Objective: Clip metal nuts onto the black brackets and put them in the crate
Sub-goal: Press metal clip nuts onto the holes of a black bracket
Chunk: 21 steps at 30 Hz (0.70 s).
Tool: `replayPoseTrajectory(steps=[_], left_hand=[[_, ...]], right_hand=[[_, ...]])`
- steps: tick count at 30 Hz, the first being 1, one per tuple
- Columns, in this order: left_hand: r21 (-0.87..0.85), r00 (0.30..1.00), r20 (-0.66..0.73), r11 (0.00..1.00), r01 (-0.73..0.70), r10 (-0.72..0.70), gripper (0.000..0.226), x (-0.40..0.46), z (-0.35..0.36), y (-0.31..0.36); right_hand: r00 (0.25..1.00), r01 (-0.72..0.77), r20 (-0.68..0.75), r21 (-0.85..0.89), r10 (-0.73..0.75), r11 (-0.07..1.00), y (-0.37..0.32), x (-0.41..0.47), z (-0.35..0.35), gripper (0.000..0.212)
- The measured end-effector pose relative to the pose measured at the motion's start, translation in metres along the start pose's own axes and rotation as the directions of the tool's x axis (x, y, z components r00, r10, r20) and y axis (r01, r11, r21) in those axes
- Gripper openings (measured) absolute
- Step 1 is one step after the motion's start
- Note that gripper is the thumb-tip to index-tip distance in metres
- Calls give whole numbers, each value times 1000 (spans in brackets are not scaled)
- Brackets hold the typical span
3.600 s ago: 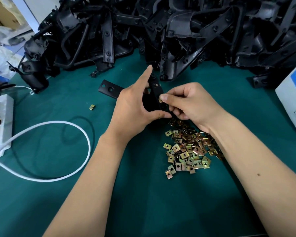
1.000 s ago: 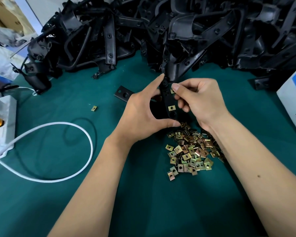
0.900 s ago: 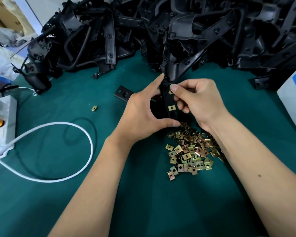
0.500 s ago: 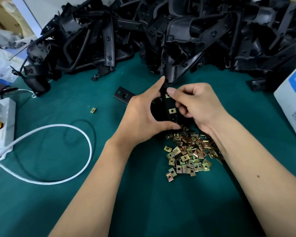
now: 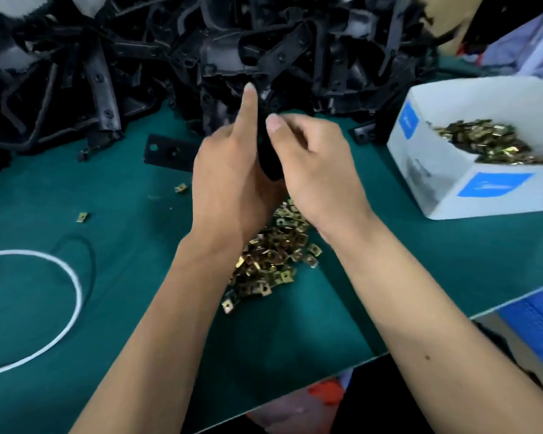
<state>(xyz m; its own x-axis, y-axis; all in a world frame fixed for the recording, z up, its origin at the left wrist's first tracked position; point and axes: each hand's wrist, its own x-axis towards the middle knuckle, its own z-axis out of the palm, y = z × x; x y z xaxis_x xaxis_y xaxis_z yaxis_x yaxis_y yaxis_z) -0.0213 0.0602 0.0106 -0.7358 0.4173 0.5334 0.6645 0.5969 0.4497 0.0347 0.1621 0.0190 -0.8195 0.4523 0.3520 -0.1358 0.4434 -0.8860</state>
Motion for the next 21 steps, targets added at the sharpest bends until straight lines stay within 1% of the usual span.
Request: replayPoseTrajectory(steps=[1, 2, 4, 5, 6, 9, 11, 12, 13, 15, 17, 18, 20, 21], left_hand=[[-13, 998, -5, 998, -66, 66, 91, 4, 4, 21], [-35, 991, 4, 990, -134, 134, 92, 9, 9, 46], [-49, 966, 25, 965, -258, 259, 96, 15, 21, 93], [-57, 943, 38, 942, -330, 332, 98, 15, 30, 121], [-84, 915, 53, 915, -395, 400, 101, 14, 39, 146], [-293, 802, 82, 783, -549, 592, 100, -5, 72, 227], [-407, 704, 84, 670, -621, 705, 99, -27, 99, 279], [-460, 647, 107, 615, -641, 755, 100, -39, 115, 304], [-520, 589, 145, 568, -638, 795, 100, -53, 132, 323], [-604, 479, 247, 520, -604, 842, 95, -83, 167, 351], [-640, 363, 368, 517, -568, 856, 86, -113, 204, 362], [-652, 319, 424, 530, -543, 848, 81, -128, 222, 361], [-657, 270, 528, 589, -471, 805, 74, -157, 254, 350], [-635, 249, 581, 623, -457, 775, 70, -169, 267, 342]], right_hand=[[998, 4, -63, 9, -3, 1000, -3, -2, -20, 36], [992, 5, -125, 24, -2, 1000, -5, -5, -46, 33], [975, -7, -221, 99, 29, 995, -4, -13, -95, 17], [958, -19, -279, 150, 61, 988, -1, -22, -124, 8], [940, -17, -330, 202, 84, 979, 4, -33, -150, 5], [867, 75, -496, 233, 52, 970, 25, -75, -225, 26], [779, 145, -623, 290, 72, 946, 45, -111, -272, 37], [732, 172, -675, 313, 92, 934, 57, -131, -293, 40], [687, 175, -715, 333, 127, 927, 70, -150, -310, 40], [596, 111, -760, 398, 259, 911, 98, -186, -334, 35], [476, -2, -754, 514, 452, 858, 130, -217, -349, 32], [415, -85, -724, 573, 551, 815, 147, -231, -353, 31], [280, -288, -641, 654, 715, 699, 183, -256, -356, 29], [214, -369, -595, 686, 775, 628, 200, -266, -355, 27]])
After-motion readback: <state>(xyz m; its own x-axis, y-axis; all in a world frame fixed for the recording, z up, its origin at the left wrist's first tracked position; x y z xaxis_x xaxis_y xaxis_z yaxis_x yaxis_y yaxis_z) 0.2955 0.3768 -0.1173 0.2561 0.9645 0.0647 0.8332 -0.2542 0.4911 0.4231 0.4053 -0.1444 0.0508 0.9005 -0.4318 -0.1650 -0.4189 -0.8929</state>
